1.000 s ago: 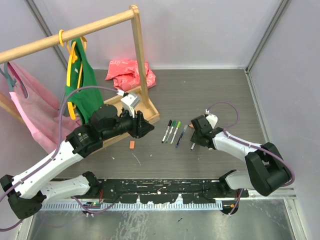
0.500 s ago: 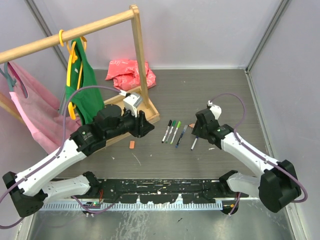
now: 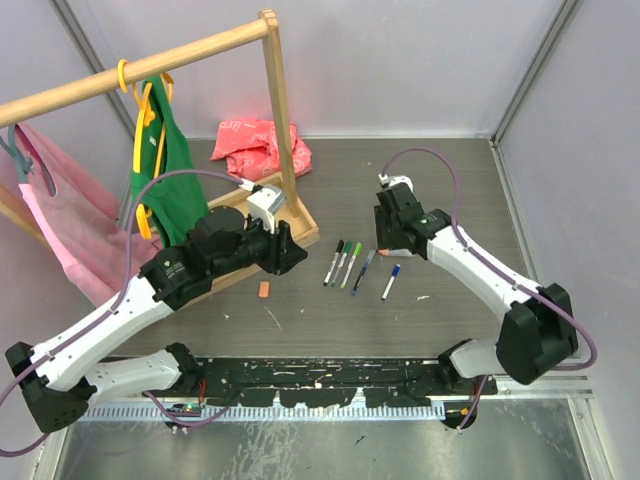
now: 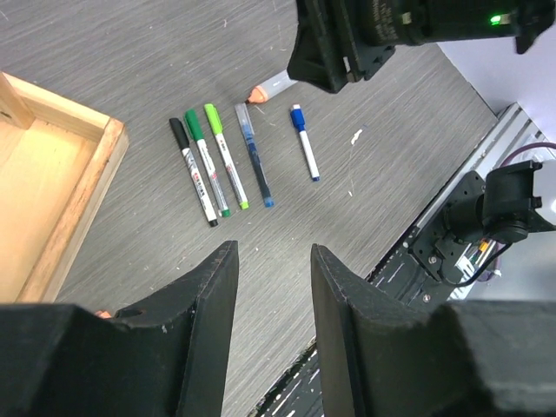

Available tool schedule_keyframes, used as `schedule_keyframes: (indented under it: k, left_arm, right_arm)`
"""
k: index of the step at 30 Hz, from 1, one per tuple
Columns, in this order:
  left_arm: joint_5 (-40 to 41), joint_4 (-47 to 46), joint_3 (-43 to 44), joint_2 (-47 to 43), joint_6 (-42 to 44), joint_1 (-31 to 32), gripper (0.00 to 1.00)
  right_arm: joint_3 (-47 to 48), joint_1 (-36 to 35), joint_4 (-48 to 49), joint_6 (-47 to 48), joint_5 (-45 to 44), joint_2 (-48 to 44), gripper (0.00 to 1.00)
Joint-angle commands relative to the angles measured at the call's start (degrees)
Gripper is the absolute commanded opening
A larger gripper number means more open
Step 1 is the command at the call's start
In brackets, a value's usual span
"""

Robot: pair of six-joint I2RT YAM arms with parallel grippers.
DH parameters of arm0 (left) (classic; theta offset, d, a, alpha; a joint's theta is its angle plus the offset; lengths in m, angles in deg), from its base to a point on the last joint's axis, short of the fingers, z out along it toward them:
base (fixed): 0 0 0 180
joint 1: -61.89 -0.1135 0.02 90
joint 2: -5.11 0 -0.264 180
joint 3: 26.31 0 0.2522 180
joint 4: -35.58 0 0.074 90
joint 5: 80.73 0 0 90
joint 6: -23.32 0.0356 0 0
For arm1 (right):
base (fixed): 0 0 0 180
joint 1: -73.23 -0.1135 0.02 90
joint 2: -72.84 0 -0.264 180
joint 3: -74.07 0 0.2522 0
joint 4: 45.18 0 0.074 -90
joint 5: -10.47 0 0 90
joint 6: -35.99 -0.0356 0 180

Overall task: Insert the pens into the pen caps
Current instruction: Pick up the pen from the center of the board.

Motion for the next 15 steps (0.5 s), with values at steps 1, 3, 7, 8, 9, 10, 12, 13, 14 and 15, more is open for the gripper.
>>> schedule_keyframes:
  k: [1,3,7,8,9,10,12,13,14,15]
  left_arm:
    - [-1.08,0.63,2.83,-1.19,1.63,0.18,0.4]
    - [-1.17,0.59,2.5,-1.74,1.33,0.16,0.4]
    - [-1.99,0.85,2.38,-2.0,0.75,0.16,0.4]
    - [-2.09,1.0,2.44,-2.11,0.66,0.21,0.4]
    - [-2.13,1.03,2.36,-2.19,0.6,0.2,0.4]
    - [-2.14,1.04,2.27,-2.33,0.54,0.17,0.4]
    - [-2.16,0.99,2.13,-2.54,0.29,0.15,0.4]
    - [-2.21,0.9,2.09,-2.64,0.24,0.22,0.4]
    - [-2.35,0.87,2.11,-2.72,0.18,0.19,0.4]
    - [-2.46,0.83,2.05,-2.8,0.17,0.2,0.4]
  right_arm:
    - [4.27,0.23,-5.72,9.41,-0.55,3.83,0.49]
    - [5.76,0.23,-7.78,11.69,-0.95,6.69,0.5]
    - [6.98,0.4,-8.78,15.64,-1.36,11.16,0.54]
    - [7.09,0.53,-8.68,16.51,-1.26,11.87,0.55]
    - [7.16,0.78,-8.36,17.38,-0.54,12.48,0.58]
    - [7.31,1.28,-8.0,18.12,0.59,13.01,0.6]
    - [8.09,2.15,-7.92,19.33,2.13,14.58,0.65]
    - [8.59,2.39,-7.99,19.97,2.22,15.3,0.67]
    - [9.1,2.55,-8.0,20.48,2.13,16.04,0.68]
    - [9.7,2.63,-8.1,21.03,2.1,16.83,0.7]
